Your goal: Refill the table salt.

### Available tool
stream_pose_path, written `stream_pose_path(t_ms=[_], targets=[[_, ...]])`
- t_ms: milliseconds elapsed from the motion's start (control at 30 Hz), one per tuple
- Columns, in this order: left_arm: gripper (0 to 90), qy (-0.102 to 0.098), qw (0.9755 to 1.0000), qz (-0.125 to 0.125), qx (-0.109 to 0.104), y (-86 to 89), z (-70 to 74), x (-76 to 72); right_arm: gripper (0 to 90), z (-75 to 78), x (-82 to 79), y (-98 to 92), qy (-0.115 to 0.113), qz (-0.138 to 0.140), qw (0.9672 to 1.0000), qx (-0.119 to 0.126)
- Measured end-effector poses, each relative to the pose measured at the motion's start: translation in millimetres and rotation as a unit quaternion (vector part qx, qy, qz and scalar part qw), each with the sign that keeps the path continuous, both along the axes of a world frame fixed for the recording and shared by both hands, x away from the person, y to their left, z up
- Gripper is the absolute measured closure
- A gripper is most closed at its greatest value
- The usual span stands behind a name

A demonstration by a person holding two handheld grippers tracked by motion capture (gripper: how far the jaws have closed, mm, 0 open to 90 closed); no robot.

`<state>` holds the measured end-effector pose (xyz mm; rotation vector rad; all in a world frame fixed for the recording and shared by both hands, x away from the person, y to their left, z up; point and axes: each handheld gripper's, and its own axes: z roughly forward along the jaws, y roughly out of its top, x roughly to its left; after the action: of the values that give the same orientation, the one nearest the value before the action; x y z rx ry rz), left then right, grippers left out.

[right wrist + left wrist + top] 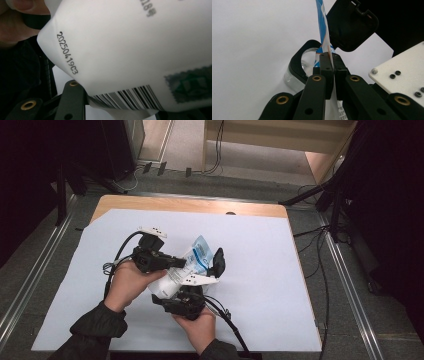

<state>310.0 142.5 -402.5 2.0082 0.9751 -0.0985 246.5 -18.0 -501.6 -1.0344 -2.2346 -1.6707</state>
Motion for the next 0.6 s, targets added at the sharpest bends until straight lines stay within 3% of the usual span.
stream_pose_path(t_ms=[233,600], targets=[[90.0,-0.001,0.9999,0.0,0.011,-1.6,-2.2,1.1,58.1,-0.9,0.6,1.6,-0.007,0.001,0.9999,-0.014],[90.0,-0.004,1.0,0.001,0.001,-0.8,-2.6,0.5,61.3,-0.6,1.4,1.1,-0.007,0.005,0.9998,-0.015]])
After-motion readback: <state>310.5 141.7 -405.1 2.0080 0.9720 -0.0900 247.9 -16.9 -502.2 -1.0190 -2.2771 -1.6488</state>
